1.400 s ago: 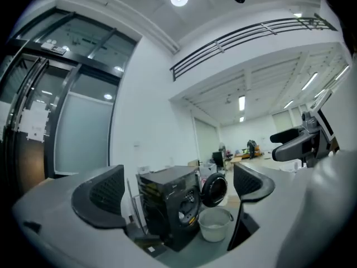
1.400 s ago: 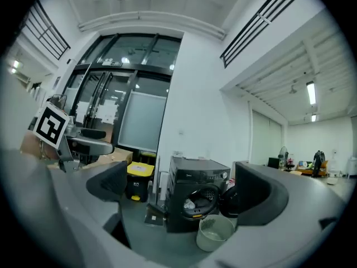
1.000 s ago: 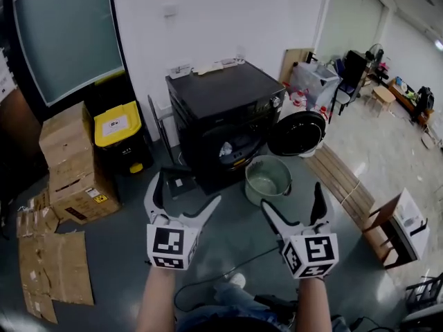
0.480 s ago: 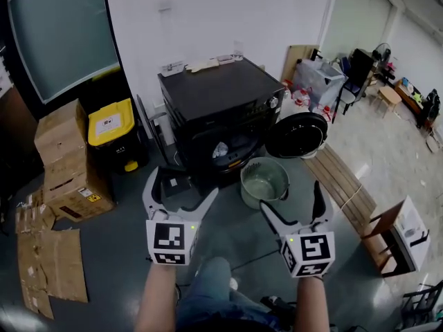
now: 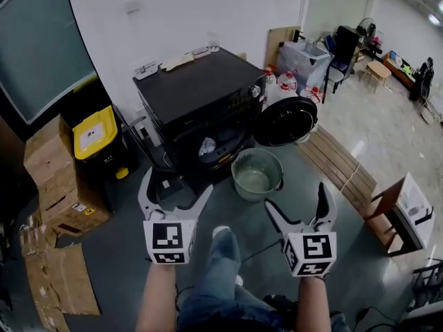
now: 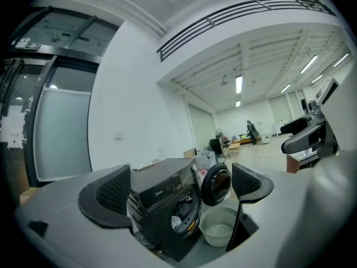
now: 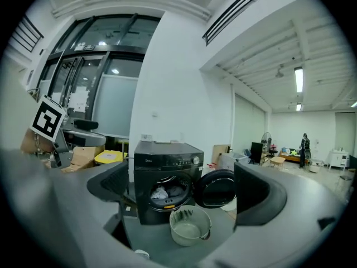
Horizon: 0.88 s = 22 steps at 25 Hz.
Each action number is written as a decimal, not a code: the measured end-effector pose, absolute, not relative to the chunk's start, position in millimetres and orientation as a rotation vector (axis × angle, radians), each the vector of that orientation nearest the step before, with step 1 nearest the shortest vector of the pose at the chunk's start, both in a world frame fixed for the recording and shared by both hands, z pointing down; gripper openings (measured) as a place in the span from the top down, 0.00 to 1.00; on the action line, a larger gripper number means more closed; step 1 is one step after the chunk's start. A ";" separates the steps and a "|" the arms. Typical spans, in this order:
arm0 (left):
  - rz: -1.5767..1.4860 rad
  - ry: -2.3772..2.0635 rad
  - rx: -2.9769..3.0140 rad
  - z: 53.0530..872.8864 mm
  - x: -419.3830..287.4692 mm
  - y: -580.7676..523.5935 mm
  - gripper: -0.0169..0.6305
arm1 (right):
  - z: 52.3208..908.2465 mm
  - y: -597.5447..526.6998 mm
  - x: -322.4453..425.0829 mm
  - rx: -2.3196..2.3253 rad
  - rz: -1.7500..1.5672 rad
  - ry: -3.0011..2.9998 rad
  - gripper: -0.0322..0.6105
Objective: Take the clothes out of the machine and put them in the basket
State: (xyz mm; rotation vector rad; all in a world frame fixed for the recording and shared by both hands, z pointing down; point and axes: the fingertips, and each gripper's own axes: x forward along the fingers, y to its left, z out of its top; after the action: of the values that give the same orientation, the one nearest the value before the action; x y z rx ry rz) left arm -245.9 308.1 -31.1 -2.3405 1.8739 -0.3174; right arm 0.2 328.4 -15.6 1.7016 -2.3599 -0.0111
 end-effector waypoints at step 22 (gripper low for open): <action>-0.362 1.837 -2.457 1.0 -246.6 69.7 0.10 | 12.4 107.5 -9.1 1.682 0.076 -2.242 0.06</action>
State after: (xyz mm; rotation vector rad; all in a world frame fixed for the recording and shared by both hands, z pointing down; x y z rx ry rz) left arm -246.6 69.7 1.0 -2.4566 1.8372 -0.3621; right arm -9.1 107.5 12.4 1.6821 -2.2420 0.0756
